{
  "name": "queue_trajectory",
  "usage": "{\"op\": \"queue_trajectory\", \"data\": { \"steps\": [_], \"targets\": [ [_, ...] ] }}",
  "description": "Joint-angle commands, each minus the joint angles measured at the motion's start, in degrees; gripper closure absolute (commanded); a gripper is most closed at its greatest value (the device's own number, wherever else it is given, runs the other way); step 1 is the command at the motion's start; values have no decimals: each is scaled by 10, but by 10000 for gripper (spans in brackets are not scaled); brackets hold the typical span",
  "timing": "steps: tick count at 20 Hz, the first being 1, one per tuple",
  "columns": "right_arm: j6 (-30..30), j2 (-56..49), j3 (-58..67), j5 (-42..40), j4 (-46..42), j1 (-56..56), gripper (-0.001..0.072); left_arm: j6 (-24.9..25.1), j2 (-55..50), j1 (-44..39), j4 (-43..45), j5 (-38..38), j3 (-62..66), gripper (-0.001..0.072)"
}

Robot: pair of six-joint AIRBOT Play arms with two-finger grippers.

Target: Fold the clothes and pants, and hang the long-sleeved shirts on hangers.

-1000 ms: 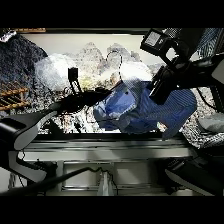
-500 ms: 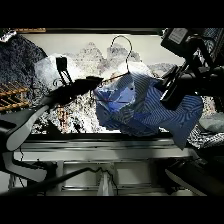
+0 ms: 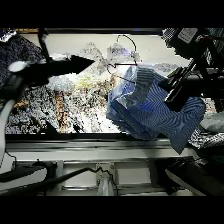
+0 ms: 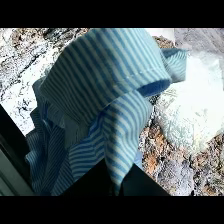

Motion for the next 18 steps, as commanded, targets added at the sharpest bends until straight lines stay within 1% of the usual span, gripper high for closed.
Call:
{"op": "queue_trajectory", "data": {
  "steps": [1, 2, 4, 5, 6, 7, 8, 9, 11, 12, 13, 14, 15, 16, 18],
  "targets": [
    [4, 0, 0, -8, 2, 0, 686, -188, 102, 14, 289, 158, 11, 435],
    [5, 0, 0, -13, 2, 0, 686, -219, 128, 12, 370, 160, 11, 435],
    [13, 0, 0, -22, 3, 0, 686, -321, 173, 4, 543, 139, 11, 435],
    [15, 0, 0, -29, 7, 0, 686, -378, 192, 0, 618, 113, 11, 435],
    [15, 0, 0, -33, 13, 0, 686, -429, 206, -4, 671, 82, 11, 442],
    [15, 0, 0, -35, 19, 0, 686, -469, 216, -4, 707, 49, 9, 482],
    [15, 0, 0, -35, 20, 0, 686, -478, 229, -4, 716, 36, -4, 483],
    [15, 0, 0, -35, 20, 0, 686, -479, 243, -4, 716, 40, -27, 483],
    [15, 1, 0, -35, 21, 0, 686, -501, 274, -9, 713, 50, -98, 482],
    [15, 1, 0, -35, 23, 0, 686, -510, 289, -15, 694, 67, -140, 479],
    [15, 1, 0, -35, 25, 1, 686, -509, 303, -22, 649, 101, -187, 466],
    [15, 0, 0, -35, 28, 1, 686, -507, 313, -30, 592, 140, -230, 386],
    [15, 1, 0, -37, 31, 1, 686, -507, 318, -40, 526, 184, -273, 251],
    [15, 1, 0, -38, 35, 1, 686, -500, 316, -51, 470, 218, -306, 202],
    [15, 1, 0, -39, 39, 1, 686, -442, 303, -84, 385, 276, -353, 202]
  ]
}}
